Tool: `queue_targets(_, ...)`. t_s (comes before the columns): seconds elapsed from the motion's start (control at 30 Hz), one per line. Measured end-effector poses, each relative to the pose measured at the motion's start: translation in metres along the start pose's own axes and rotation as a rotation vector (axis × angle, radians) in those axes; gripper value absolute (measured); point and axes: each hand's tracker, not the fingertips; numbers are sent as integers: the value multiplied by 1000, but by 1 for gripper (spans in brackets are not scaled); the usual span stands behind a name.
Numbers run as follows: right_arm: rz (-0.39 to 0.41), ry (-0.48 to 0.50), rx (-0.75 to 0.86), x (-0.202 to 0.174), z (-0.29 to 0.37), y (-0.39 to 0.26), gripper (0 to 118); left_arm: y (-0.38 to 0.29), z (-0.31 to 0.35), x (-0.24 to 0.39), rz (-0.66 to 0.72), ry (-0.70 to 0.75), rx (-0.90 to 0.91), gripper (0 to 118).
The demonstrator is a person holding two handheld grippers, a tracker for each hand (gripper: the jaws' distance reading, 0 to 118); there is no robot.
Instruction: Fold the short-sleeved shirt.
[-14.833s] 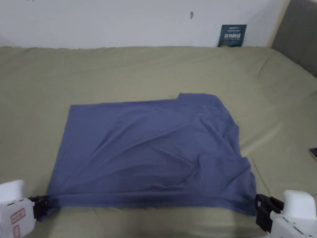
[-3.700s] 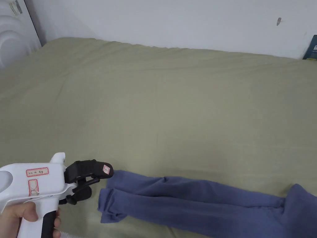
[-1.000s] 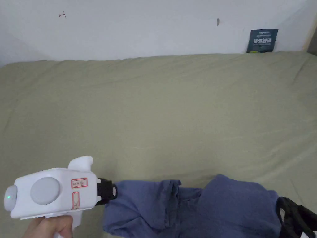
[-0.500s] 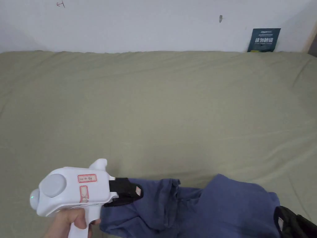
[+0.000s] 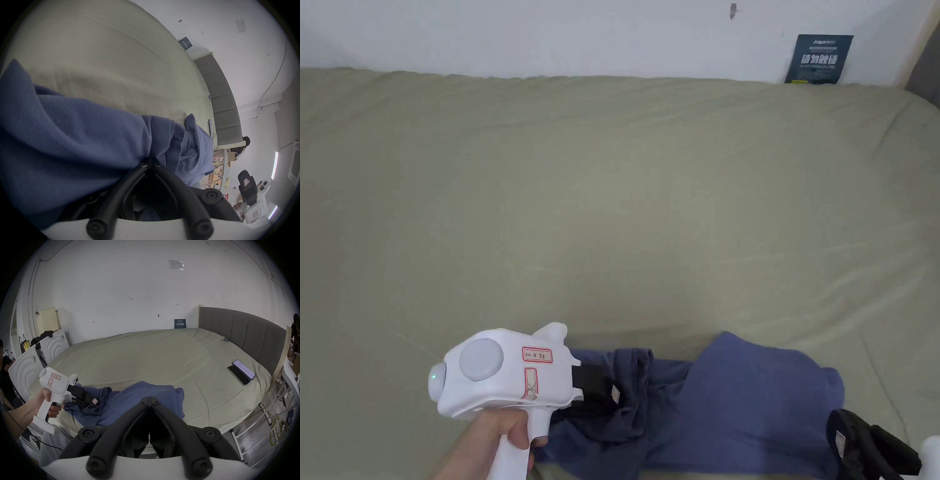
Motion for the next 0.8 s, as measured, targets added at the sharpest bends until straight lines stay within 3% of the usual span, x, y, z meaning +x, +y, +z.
queue_targets(0.07,-3,9,5,-3,0,2,0,4,31,6,-69,15,75,0)
queue_targets(0.2,17,39,5,-11,-6,5,0,8,105,-10,-74,79,175,0)
queue_targets(0.37,24,61,9,-19,-8,6,0,5,147,-54,30,154,209,0)
queue_targets(0.43,28,62,4,-22,-8,6,0,4,145,-67,27,143,195,0)
queue_targets(0.57,42,63,-13,-22,-8,5,0,1,131,-87,115,-23,164,0)
queue_targets(0.6,48,58,-15,-21,-7,4,0,0,128,-90,102,-41,191,16)
queue_targets(0.63,50,56,-16,-20,-7,4,0,0,123,-92,105,-52,205,54)
queue_targets(0.67,49,55,-18,-19,-6,4,0,2,115,-94,115,-59,180,104)
queue_targets(0.7,46,51,-21,-17,-7,5,0,0,114,-96,144,-97,157,117)
queue_targets(0.8,37,37,-22,-13,-7,6,0,6,99,-100,172,-181,126,114)
